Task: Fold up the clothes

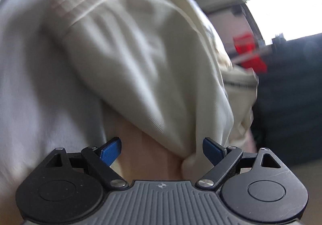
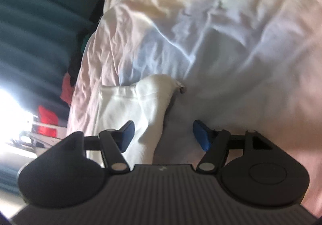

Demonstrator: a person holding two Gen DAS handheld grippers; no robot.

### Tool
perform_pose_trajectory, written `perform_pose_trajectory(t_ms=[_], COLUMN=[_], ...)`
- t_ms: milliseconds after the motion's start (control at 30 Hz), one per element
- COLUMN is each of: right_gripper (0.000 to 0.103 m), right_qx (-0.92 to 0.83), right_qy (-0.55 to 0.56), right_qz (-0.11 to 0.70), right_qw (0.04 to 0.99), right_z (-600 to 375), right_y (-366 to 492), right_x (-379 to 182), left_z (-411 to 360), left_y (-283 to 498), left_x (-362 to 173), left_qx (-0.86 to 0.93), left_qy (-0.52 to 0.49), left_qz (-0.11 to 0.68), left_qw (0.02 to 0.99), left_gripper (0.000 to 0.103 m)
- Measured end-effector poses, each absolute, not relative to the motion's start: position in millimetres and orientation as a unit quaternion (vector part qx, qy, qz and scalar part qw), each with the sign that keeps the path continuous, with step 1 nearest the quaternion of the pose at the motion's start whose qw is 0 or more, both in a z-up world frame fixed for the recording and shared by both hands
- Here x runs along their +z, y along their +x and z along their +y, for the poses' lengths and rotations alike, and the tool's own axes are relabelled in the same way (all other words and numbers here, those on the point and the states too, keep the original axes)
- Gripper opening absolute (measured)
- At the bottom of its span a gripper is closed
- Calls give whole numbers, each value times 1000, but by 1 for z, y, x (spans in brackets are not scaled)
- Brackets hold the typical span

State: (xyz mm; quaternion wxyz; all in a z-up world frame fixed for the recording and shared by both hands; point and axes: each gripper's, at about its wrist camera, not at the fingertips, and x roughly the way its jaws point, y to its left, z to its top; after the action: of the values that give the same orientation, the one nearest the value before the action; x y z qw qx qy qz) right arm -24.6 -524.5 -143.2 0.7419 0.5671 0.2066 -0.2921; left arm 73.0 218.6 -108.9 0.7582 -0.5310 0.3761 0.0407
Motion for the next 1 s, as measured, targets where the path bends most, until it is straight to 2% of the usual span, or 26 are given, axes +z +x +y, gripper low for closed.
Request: perform_pose_trajectory(t_ms=[67, 133, 167, 200, 233, 267, 333, 367, 400, 500, 633, 767, 867, 1000], right_gripper=[66, 59, 49, 43, 31, 25, 17, 13, 12, 7, 6, 6, 6, 6], right_qx=[-290, -283, -282, -286, -292, -293, -291, -290, -289, -288, -290, -306, -314, -345], right_qy=[574, 580, 580, 579, 576, 575, 572, 570, 568, 568, 564, 556, 554, 561], right_qz=[200, 196, 194, 193, 193, 193, 195, 195, 193, 172, 144, 130, 116, 90], right_qw=[740, 739, 739, 739, 739, 739, 742, 743, 746, 752, 760, 762, 763, 747], right_z=[-525, -529, -532, -534, -537, -538, -541, -543, -544, -545, -543, -546, -549, -545], right_y=[-22, -19, -20, -21, -23, -24, -25, -25, -25, -25, -30, -43, -53, -76], right_x=[-145, -146, -147, -147, -148, -149, -151, -152, -152, -149, -137, -129, -123, -111], left_z=[231, 243, 249, 255, 261, 266, 274, 276, 279, 285, 295, 339, 373, 394], left_y=[71, 67, 64, 61, 57, 56, 55, 55, 54, 50, 30, 4, -10, -38], left_x=[-119, -126, -127, -128, -129, -130, -131, -129, -127, -115, -83, -50, -35, -21], left_qx=[50, 66, 80, 95, 110, 120, 134, 142, 149, 162, 158, 141, 120, 117], left_qy=[-577, -610, -618, -625, -631, -636, -640, -635, -631, -616, -602, -621, -642, -611], left_qz=[361, 339, 322, 306, 290, 280, 270, 269, 267, 252, 223, 199, 216, 252], left_qw=[731, 713, 713, 712, 711, 709, 707, 710, 713, 729, 751, 745, 726, 742], left_gripper=[88, 83, 75, 72, 70, 66, 54, 43, 32, 11, 9, 6, 3, 3])
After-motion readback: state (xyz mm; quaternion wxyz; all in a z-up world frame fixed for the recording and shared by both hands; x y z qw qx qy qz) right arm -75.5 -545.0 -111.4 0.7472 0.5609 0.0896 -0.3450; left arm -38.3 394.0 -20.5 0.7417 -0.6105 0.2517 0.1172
